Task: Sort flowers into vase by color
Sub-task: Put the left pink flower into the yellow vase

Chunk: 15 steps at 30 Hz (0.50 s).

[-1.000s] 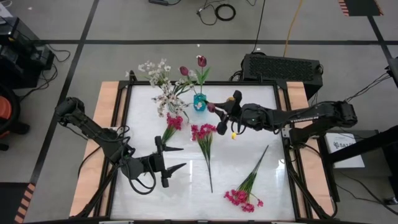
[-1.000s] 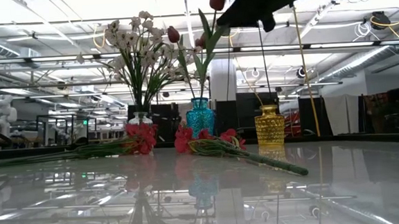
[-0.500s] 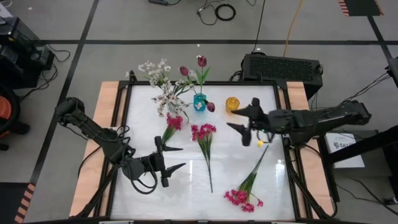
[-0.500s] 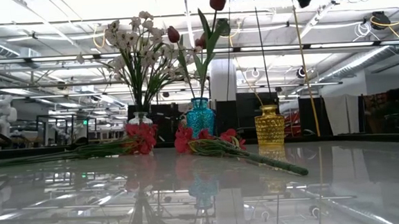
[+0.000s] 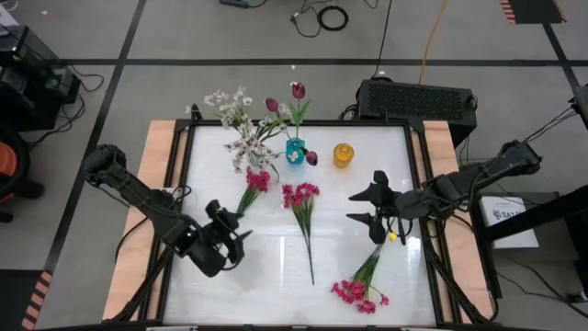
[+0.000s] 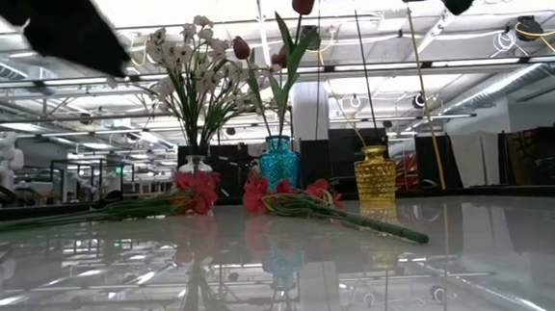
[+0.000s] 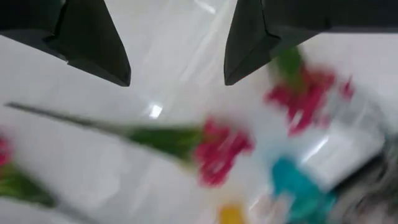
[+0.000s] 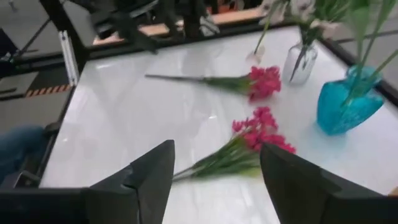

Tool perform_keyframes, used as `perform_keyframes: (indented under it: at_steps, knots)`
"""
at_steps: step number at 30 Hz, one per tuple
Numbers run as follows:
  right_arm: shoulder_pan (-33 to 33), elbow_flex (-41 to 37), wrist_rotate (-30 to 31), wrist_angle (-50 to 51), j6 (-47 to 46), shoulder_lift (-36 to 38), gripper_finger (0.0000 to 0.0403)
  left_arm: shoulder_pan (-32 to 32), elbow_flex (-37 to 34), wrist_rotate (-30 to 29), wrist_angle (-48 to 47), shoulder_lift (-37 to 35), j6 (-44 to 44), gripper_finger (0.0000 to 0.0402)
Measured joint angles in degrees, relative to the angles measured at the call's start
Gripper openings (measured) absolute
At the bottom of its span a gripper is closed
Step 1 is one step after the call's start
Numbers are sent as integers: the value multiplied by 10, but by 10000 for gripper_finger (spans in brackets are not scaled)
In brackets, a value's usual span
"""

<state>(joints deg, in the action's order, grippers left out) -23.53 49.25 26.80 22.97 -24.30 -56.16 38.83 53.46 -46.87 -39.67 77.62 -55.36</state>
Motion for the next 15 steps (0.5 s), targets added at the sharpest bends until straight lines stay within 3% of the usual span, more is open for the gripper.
perform_keyframes:
  at_steps: [4, 8, 15]
  knots:
    - [-2, 0, 4, 16, -6, 0, 218, -10, -22, 2, -58, 13, -113, 265]
    - [-2, 0, 14, 16, -3, 0, 209, -26, -62, 46, -58, 28, -144, 265]
    - [-2, 0, 37, 16, -4, 0, 199, -46, -114, 44, -52, 42, -183, 265]
